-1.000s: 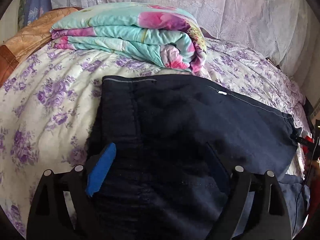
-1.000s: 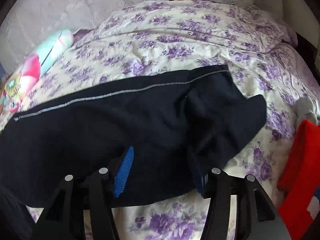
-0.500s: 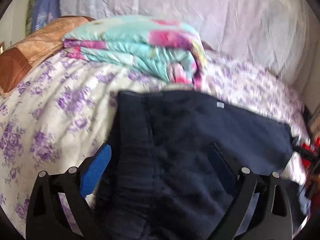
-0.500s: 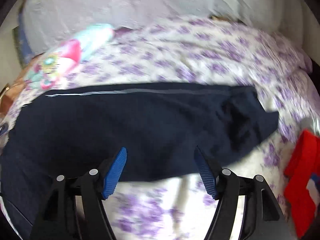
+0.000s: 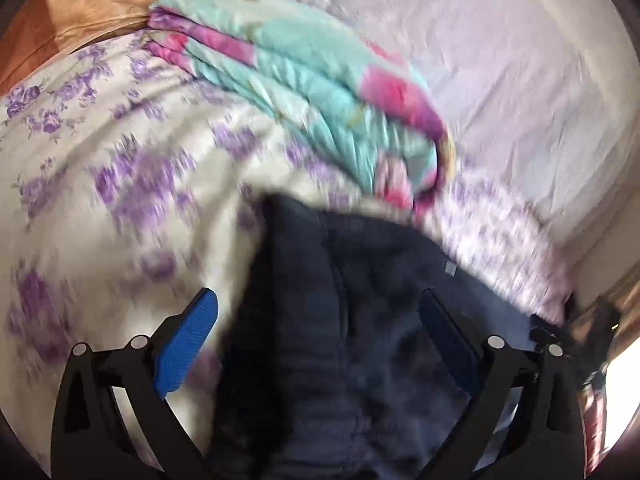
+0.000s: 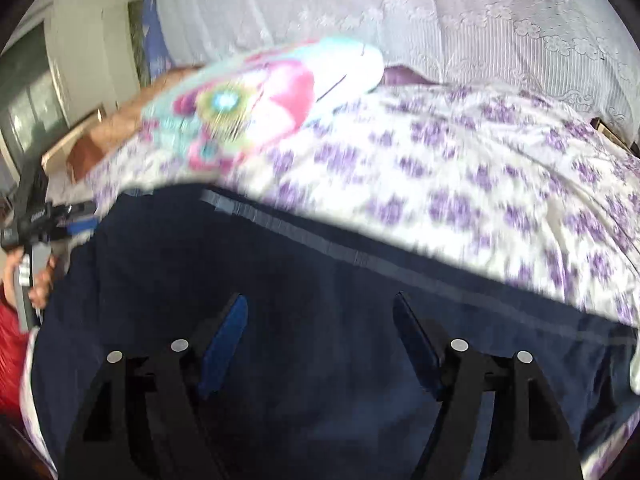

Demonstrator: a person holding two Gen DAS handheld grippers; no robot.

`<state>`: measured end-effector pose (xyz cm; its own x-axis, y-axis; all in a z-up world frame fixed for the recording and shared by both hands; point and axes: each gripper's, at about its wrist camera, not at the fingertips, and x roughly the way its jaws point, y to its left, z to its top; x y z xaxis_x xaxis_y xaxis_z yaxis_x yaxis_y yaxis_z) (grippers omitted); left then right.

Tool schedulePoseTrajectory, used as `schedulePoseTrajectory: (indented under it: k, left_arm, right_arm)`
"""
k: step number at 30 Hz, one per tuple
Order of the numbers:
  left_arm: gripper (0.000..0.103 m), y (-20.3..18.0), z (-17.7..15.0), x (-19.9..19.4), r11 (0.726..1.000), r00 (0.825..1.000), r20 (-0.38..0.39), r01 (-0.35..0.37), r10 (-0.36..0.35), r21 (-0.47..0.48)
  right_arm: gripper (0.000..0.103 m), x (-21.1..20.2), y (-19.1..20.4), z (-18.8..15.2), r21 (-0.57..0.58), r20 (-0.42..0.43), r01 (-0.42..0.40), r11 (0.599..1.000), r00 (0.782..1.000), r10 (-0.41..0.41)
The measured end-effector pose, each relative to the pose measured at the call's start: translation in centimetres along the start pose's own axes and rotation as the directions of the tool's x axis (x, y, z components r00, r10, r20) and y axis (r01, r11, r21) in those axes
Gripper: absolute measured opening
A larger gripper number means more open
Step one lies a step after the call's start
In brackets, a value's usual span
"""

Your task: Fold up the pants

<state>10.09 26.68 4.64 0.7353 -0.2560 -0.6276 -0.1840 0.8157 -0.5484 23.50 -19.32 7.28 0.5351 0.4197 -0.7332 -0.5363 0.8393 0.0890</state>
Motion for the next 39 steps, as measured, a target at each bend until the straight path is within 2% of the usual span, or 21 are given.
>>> schedulePoseTrajectory:
  k: [2, 6, 10, 11, 12, 13, 14, 15, 17, 19, 23, 25, 28, 29, 30, 32, 34, 36, 39]
  left_arm:
    - [0.098, 0.9, 1.9, 0.8, 0.999, 0.999, -0.002, 0.035, -0.035, -0.023]
    - [0.098, 2.4, 3.8, 4.5, 0.994, 0.991, -0.09, 0.093, -0.098, -0.064]
    - [0.098, 1.2, 5.3, 6.3, 0.99, 0.982, -0.136, 0.135, -0.13, 0.029]
    - [0.094, 1.1, 5.4, 6.8, 0.986, 0.976, -0.156, 0.162, -0.154, 0.04]
    - [0.084, 0.8, 5.4, 7.1, 0.981, 0.97, -0.168, 0.185, -0.173, 0.062]
    - [0.048, 0.3, 5.1, 7.3, 0.975, 0.966, -0.184, 0.203, -0.183, 0.095]
    - [0.022, 0.1, 4.9, 7.4, 0.973, 0.966, -0.191, 0.197, -0.172, 0.12]
    - [0.02, 0.1, 4.9, 7.3, 0.97, 0.965, -0.189, 0.207, -0.181, 0.128]
    - [0.015, 0.4, 5.0, 6.5, 0.962, 0.961, -0.155, 0.25, -0.231, 0.114]
    - [0.015, 0.0, 4.9, 4.7, 0.953, 0.961, -0.106, 0.27, -0.257, 0.135]
    - [0.015, -1.8, 3.5, -0.1, 0.919, 0.944, -0.049, 0.329, -0.326, 0.218]
    - [0.015, -2.8, 2.1, -3.1, 0.893, 0.93, -0.031, 0.361, -0.367, 0.269]
    - [0.017, -2.1, -1.0, -7.5, 0.866, 0.905, -0.023, 0.413, -0.424, 0.283]
    - [0.022, -2.0, -2.4, -8.2, 0.869, 0.907, -0.025, 0.411, -0.421, 0.275]
    - [0.026, -1.4, -3.8, -9.0, 0.881, 0.915, -0.028, 0.395, -0.402, 0.259]
    - [0.038, 0.5, -6.8, -10.2, 0.921, 0.941, -0.046, 0.337, -0.335, 0.195]
    - [0.04, 2.4, -9.4, -10.9, 0.947, 0.951, -0.081, 0.304, -0.297, 0.099]
    - [0.041, 3.9, -11.3, -11.8, 0.95, 0.946, -0.092, 0.313, -0.311, 0.015]
    - [0.054, 4.0, -12.9, -13.3, 0.944, 0.94, -0.089, 0.326, -0.33, -0.056]
  right_arm:
    - [0.075, 2.8, -1.6, 2.3, 0.003, -0.031, -0.037, 0.999, 0.999, 0.038]
    - [0.075, 7.4, -1.9, 3.5, -0.1, -0.105, -0.021, 0.995, 0.994, 0.011]
    - [0.078, 11.5, -2.8, 3.2, -0.152, -0.163, -0.058, 0.987, 0.986, 0.032]
    - [0.079, 12.0, -2.5, 2.7, -0.137, -0.165, -0.068, 0.988, 0.985, 0.045]
    - [0.076, 12.0, -2.2, 2.2, -0.126, -0.151, -0.066, 0.99, 0.987, 0.047]
    - [0.055, 11.7, -1.3, 2.0, -0.132, -0.146, -0.069, 0.989, 0.988, 0.05]
    - [0.04, 11.1, -0.8, 1.9, -0.139, -0.147, -0.09, 0.986, 0.987, 0.069]
    - [0.006, 10.2, -0.1, 1.7, -0.133, -0.144, -0.089, 0.987, 0.987, 0.07]
    - [0.006, 8.0, 1.1, 1.4, -0.133, -0.108, -0.05, 0.99, 0.994, 0.036]
    - [0.005, 4.6, 2.5, 0.9, -0.147, -0.052, -0.031, 0.989, 0.998, 0.024]
    - [0.005, -4.0, 6.0, -2.0, -0.197, 0.054, -0.007, 0.98, 0.998, 0.018]
    - [0.005, -8.3, 8.1, -4.7, -0.232, 0.093, 0.019, 0.973, 0.996, 0.003]
    - [0.005, -13.3, 11.0, -10.0, -0.247, 0.126, 0.02, 0.969, 0.992, 0.011]
    - [0.005, -14.7, 12.0, -12.0, -0.247, 0.131, 0.022, 0.969, 0.991, 0.011]
    - [0.005, -15.5, 13.2, -14.2, -0.256, 0.127, 0.026, 0.966, 0.992, 0.007]
    - [0.005, -16.3, 15.2, -18.1, -0.272, 0.098, 0.005, 0.962, 0.995, 0.023]
    - [0.005, -15.8, 16.8, -21.5, -0.283, 0.055, -0.03, 0.959, 0.997, 0.047]
    - [0.005, -15.5, 18.0, -23.9, -0.3, 0.046, -0.019, 0.954, 0.998, 0.034]
    - [0.005, -15.0, 17.7, -24.3, -0.282, 0.065, -0.013, 0.959, 0.997, 0.033]
